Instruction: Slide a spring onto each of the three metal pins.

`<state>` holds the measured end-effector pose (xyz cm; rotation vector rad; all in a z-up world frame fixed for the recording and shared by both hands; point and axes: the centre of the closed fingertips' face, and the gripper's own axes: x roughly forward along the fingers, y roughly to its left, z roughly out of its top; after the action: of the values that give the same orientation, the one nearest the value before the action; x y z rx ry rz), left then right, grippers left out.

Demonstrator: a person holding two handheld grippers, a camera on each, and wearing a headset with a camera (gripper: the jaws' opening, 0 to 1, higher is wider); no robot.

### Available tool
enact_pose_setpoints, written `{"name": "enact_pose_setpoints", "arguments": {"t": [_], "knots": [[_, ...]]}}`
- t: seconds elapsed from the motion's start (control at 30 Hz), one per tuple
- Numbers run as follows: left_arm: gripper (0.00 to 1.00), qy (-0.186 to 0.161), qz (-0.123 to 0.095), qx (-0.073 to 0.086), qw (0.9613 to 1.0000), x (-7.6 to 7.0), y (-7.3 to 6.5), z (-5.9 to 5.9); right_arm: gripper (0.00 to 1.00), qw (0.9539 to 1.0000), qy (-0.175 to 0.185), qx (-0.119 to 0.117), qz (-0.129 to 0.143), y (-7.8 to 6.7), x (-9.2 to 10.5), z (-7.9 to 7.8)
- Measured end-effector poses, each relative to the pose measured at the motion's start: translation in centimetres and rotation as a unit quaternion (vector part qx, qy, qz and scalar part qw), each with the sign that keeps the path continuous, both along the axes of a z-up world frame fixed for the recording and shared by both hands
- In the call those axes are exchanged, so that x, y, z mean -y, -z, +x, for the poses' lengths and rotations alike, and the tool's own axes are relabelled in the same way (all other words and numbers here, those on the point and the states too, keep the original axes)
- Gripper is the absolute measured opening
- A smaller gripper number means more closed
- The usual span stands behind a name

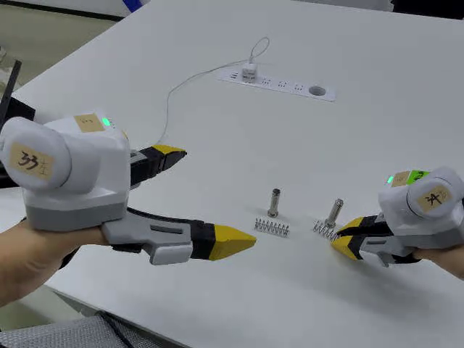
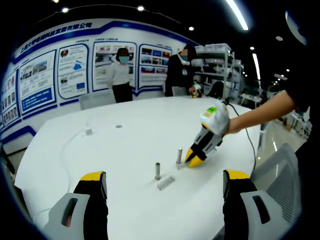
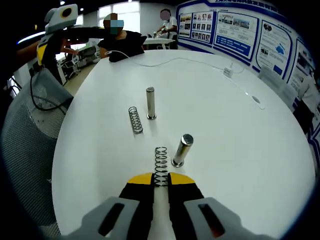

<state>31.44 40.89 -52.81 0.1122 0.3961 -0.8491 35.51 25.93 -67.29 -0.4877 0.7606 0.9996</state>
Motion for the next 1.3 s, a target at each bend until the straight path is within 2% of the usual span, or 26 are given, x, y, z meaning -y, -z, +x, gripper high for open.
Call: {"name": "enact_pose_setpoints", "arguments": {"t": [0.23,0.37,0.53,0.63,0.83,0.97,1.0,1.1,1.2,1.3], "knots": [[0.98,0.013,0.008,-0.002,0.9999,0.3,0.0,-0.8,0.10,0.9999,-0.002,0.004,-0.014,0.1,0.1,-0.5],[0.97,0.020,0.012,-0.001,0.9997,0.6,0.0,-1.0,0.10,1.0000,0.002,0.007,-0.005,-0.8,0.2,-0.9],[0.96,0.034,0.016,0.002,0.9993,1.4,-0.3,-1.2,0.10,0.9998,-0.001,0.017,0.007,-2.9,0.1,-1.6],[0.96,0.039,0.009,0.014,0.9991,2.3,-0.7,-1.1,0.10,0.9994,-0.012,0.030,0.008,-4.6,0.2,-2.2],[0.94,0.062,0.005,0.019,0.9979,4.4,-0.7,-1.3,0.10,0.9986,-0.021,0.044,0.023,-7.3,0.5,-3.2],[0.88,0.090,0.038,0.022,0.9949,5.2,0.2,-1.7,0.10,0.9982,-0.024,0.051,0.020,-8.3,1.0,-3.9],[0.88,0.090,0.040,0.024,0.9948,5.4,0.3,-1.7,0.10,0.9981,-0.025,0.053,0.019,-8.5,1.1,-4.1],[0.87,0.099,0.054,0.038,0.9929,6.0,0.2,-1.8,0.10,0.9976,-0.031,0.059,0.019,-9.3,1.3,-4.8],[0.83,0.104,0.045,0.042,0.9927,6.8,-0.1,-1.8,0.10,0.9971,-0.037,0.063,0.018,-10.0,1.4,-5.5],[0.82,0.109,0.019,0.036,0.9933,7.7,-0.6,-1.9,0.10,0.9971,-0.039,0.056,0.033,-10.9,1.0,-6.5]]}}
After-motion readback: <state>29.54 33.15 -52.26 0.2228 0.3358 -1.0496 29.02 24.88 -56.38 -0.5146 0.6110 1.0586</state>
